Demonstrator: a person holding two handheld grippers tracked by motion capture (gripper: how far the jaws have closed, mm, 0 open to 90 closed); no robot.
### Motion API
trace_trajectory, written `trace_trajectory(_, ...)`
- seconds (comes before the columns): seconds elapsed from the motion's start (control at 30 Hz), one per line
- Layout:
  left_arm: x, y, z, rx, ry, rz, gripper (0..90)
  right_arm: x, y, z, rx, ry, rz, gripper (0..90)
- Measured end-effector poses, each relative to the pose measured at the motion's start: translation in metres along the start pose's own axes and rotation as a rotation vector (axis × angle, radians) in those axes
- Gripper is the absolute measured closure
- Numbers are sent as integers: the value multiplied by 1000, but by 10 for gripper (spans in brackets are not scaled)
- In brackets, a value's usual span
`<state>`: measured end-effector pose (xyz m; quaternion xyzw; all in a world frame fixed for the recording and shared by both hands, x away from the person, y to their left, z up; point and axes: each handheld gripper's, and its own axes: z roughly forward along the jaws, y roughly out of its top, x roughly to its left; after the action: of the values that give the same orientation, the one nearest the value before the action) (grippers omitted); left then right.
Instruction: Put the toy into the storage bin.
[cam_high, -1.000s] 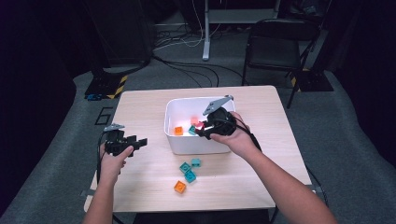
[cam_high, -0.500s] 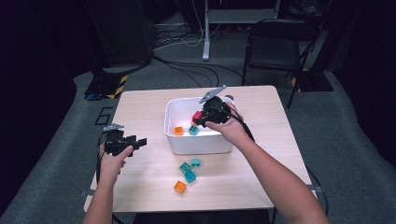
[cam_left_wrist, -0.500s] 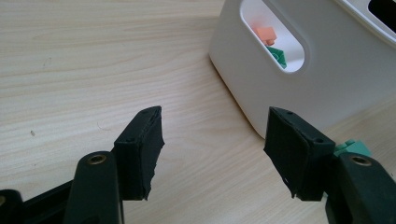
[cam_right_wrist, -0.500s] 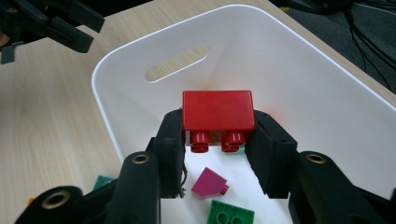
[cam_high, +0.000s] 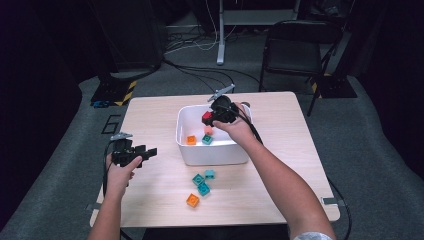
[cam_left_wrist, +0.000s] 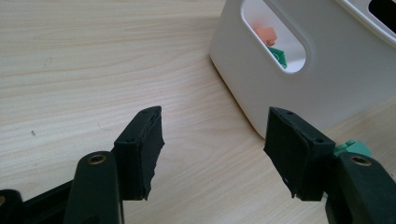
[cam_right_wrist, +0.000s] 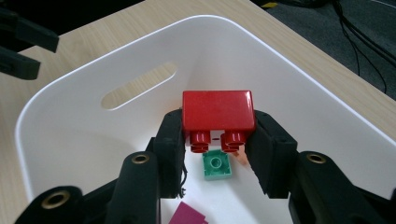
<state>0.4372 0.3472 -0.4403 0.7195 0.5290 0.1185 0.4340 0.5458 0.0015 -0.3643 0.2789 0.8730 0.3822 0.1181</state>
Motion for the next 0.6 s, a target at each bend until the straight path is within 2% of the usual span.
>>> trace_trajectory(0.23,2,0,-1,-6,1,-3,366,-8,3,21,35,-11,13,580)
trace_trajectory(0.37,2,1,-2,-11,1,-5,366,-8,4,29,51,-9,18,561)
trace_trajectory(0.5,2,0,-2,-10,1,-4,366,-4,4,26,58,-11,26,537)
trace_trajectory(0.6,1,0,-2,-7,1,-3,366,-3,3,19,48,-16,8,528)
